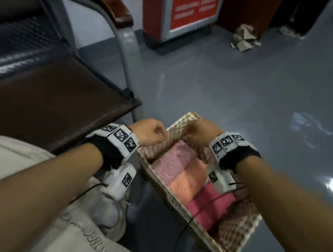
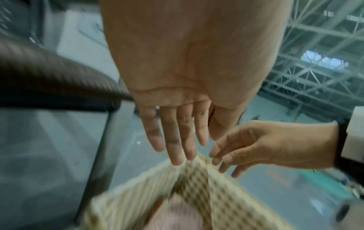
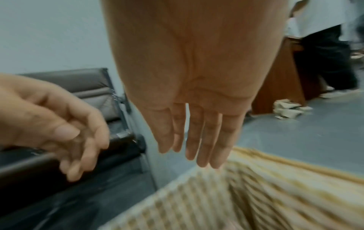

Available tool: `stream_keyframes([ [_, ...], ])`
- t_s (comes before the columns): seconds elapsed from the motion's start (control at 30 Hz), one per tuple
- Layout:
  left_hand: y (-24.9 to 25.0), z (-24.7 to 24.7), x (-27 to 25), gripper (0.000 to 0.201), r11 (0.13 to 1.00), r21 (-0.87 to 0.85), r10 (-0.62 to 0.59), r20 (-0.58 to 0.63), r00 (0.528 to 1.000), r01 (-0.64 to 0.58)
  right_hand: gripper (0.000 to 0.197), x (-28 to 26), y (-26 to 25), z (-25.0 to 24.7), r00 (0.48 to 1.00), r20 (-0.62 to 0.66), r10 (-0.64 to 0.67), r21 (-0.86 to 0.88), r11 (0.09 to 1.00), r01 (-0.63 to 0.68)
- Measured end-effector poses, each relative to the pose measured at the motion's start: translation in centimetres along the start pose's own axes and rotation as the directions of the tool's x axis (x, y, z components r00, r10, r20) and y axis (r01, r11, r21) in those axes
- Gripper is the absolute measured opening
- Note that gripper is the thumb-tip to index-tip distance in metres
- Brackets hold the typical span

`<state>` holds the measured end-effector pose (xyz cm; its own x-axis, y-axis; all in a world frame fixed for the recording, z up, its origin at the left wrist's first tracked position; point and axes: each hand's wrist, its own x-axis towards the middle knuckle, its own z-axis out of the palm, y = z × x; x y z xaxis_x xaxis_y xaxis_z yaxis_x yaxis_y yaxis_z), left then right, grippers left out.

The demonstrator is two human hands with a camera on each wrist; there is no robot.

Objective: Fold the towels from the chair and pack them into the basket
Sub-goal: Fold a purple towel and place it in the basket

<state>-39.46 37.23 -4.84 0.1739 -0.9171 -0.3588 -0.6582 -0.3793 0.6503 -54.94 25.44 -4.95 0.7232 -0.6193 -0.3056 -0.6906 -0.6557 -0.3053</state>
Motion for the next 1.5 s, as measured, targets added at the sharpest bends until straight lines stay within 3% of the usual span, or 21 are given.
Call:
stream_keyframes([
  [0.17, -0.6, -11.1, -6.5, 0.011, 0.99, -0.133, 0.009, -0.331, 0.944, -0.056, 0.022, 3.4, -12.7, -6.8, 0.957, -0.094, -0.273, -0.054, 0.962, 0.269],
  [0.3, -2.9, -19.2, -14.1, 0.015, 0.976, -0.185, -0.005, -0.55, 0.835, -0.116, 0.018, 5.0, -23.8, -9.9, 0.875, -0.1, -0.473, -0.11, 0.88, 0.463],
  [0.43, -8.9, -23.5, -21.7, 0.008, 0.971, -0.237, -0.132, -0.673, 0.728, -0.043, 0.014, 6.0, -34.2, -10.0, 0.784, -0.094, -0.613, -0.146, 0.788, 0.598],
  [0.7, -25.7, -23.2, -35.7, 0.011, 0.893, -0.32, -0.449, -0.691, 0.567, 0.317, 0.016, 6.7, -51.5, -3.1, 0.624, 0.141, -0.769, -0.176, 0.6, 0.78],
  [0.8, -31.2, -22.2, -40.2, 0.014, 0.802, -0.342, -0.582, -0.632, 0.512, 0.49, 0.017, 6.7, -56.0, 1.2, 0.559, 0.215, -0.801, -0.158, 0.536, 0.829],
  [0.93, -36.8, -20.1, -43.7, 0.024, 0.657, -0.348, -0.705, -0.597, 0.382, 0.669, 0.016, 7.4, -60.5, 7.1, 0.494, 0.271, -0.826, -0.102, 0.486, 0.868],
  [0.97, -37.7, -19.6, -44.0, 0.027, 0.628, -0.341, -0.726, -0.581, 0.368, 0.7, 0.016, 7.7, -61.4, 8.5, 0.485, 0.288, -0.826, -0.09, 0.48, 0.872],
  [1.07, -39.9, -19.2, -44.3, 0.036, 0.597, -0.298, -0.732, -0.582, 0.354, 0.745, 0.019, 8.5, -64.0, 12.2, 0.484, 0.315, -0.817, -0.059, 0.492, 0.869],
  [1.17, -41.2, -19.7, -45.8, 0.045, 0.571, -0.344, -0.729, -0.63, 0.267, 0.745, 0.026, 8.9, -65.9, 15.1, 0.478, 0.296, -0.827, -0.016, 0.496, 0.868],
  [1.23, -42.0, -19.4, -46.8, 0.048, 0.525, -0.314, -0.767, -0.578, 0.279, 0.791, 0.032, 8.8, -67.1, 16.8, 0.464, 0.277, -0.842, 0.016, 0.487, 0.873],
  [1.3, -42.4, -19.1, -47.1, 0.037, 0.504, -0.272, -0.77, -0.571, 0.284, 0.82, 0.037, 8.4, -68.0, 18.1, 0.449, 0.26, -0.855, 0.052, 0.476, 0.878],
  [1.37, -42.5, -19.0, -47.1, 0.018, 0.5, -0.289, -0.74, -0.633, 0.229, 0.817, 0.045, 8.1, -68.7, 19.2, 0.425, 0.253, -0.869, 0.071, 0.455, 0.888],
  [1.43, -42.6, -19.2, -46.9, 0.021, 0.482, -0.305, -0.717, -0.676, 0.17, 0.822, 0.054, 8.0, -69.1, 19.8, 0.396, 0.266, -0.879, 0.074, 0.428, 0.901],
  [1.5, -42.4, -19.3, -46.7, 0.025, 0.416, -0.238, -0.724, -0.671, 0.161, 0.878, 0.057, 8.0, -69.6, 20.1, 0.372, 0.284, -0.884, 0.058, 0.403, 0.913],
])
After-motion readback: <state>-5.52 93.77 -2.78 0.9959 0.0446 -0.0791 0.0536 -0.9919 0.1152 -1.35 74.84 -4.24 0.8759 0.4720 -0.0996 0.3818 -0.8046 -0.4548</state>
